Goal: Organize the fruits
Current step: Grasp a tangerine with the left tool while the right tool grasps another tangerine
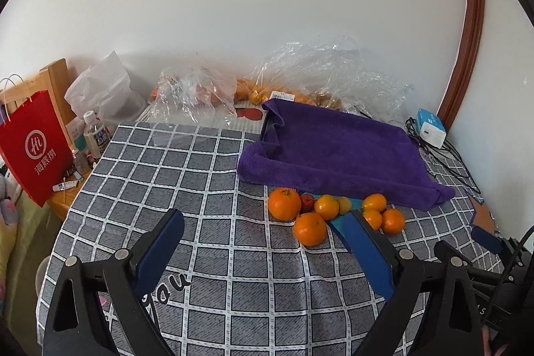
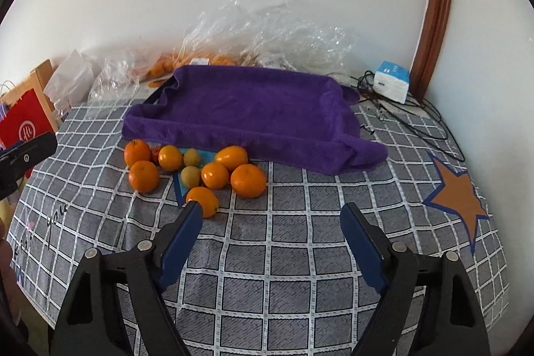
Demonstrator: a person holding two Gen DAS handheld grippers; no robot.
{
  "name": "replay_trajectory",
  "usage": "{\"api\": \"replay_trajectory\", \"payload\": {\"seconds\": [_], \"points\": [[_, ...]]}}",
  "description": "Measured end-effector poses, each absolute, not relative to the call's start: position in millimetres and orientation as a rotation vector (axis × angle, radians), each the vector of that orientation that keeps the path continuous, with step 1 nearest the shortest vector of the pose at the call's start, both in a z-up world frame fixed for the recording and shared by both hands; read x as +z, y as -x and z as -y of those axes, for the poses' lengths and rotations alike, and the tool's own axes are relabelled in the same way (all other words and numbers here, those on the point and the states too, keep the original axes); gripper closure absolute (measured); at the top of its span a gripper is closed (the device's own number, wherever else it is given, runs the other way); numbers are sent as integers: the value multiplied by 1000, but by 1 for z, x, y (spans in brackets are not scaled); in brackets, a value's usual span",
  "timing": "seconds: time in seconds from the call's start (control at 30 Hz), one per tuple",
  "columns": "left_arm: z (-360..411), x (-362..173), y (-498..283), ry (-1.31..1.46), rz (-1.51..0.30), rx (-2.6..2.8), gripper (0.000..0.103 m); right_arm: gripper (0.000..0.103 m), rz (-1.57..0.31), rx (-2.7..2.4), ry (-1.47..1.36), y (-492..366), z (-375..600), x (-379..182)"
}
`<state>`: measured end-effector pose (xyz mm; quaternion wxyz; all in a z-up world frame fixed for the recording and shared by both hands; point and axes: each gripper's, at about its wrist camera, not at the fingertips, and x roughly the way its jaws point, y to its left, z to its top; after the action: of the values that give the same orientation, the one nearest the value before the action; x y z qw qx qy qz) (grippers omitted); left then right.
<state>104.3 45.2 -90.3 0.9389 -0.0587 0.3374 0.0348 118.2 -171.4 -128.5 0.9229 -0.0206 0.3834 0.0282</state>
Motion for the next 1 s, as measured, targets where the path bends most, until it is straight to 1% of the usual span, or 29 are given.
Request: {"api": "replay_trajectory", "payload": {"seconds": [0.27, 0.43, 0.73, 0.77, 0.83, 0.9, 1.0], "points": [[-40, -129, -138, 60, -794, 89, 7, 32, -875, 124, 34, -153, 163, -178], [-47, -143, -145, 112, -839, 64, 7, 32, -908, 170, 32, -167, 163, -192], [-40, -163, -153, 119, -871, 19, 7, 34, -923, 275, 24, -193, 160, -202], [-38, -165, -156, 111, -870, 18, 7, 36, -924, 272, 32, -195, 159, -203], [-34, -168, -161, 97, -872, 10, 7, 45, -922, 252, 71, -200, 155, -205], [-31, -170, -164, 102, -867, -19, 9, 50, -901, 241, 104, -201, 155, -203], [-25, -172, -167, 121, -866, -66, 10, 57, -891, 246, 72, -207, 161, -205]]}}
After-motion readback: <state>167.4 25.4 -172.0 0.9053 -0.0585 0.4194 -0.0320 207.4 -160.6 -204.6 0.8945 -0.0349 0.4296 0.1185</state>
